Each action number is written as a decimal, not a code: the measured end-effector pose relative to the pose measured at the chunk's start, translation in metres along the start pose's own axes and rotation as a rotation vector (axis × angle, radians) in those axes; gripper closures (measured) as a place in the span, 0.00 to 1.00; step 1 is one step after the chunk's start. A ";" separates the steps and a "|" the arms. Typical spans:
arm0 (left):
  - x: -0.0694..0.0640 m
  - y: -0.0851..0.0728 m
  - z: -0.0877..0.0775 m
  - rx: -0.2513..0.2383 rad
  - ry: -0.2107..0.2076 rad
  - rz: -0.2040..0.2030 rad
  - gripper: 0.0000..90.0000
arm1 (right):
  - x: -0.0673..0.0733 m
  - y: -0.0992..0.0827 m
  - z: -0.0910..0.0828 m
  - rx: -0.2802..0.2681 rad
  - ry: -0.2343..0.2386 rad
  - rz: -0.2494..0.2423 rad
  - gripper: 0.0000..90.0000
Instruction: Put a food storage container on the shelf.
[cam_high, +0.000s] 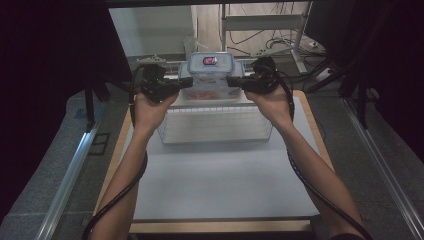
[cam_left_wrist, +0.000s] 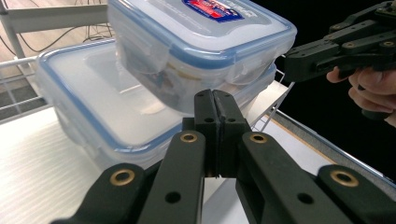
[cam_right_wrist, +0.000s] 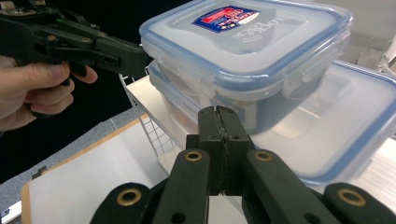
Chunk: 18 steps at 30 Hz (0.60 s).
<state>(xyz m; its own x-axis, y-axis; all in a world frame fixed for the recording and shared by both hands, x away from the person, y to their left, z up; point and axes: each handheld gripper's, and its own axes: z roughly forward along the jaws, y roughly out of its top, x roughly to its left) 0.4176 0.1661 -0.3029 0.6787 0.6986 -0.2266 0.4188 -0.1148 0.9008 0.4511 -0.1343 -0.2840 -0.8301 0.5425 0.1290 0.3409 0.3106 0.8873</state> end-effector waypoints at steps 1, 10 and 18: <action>0.000 0.001 0.001 0.001 0.002 -0.001 0.99 | -0.001 0.000 0.001 0.001 -0.002 0.005 0.99; 0.002 0.007 0.010 0.006 0.019 -0.029 0.99 | -0.014 0.003 0.007 -0.007 -0.009 0.056 0.99; 0.001 0.008 0.017 0.010 0.017 -0.029 0.98 | -0.017 0.003 0.011 -0.006 -0.012 0.066 0.99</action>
<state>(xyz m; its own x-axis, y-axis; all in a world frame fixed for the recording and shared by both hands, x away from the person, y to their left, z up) 0.4317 0.1545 -0.3026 0.6560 0.7135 -0.2460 0.4442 -0.1015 0.8902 0.4716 -0.1341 -0.2880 -0.8004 0.5712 0.1819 0.3922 0.2695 0.8795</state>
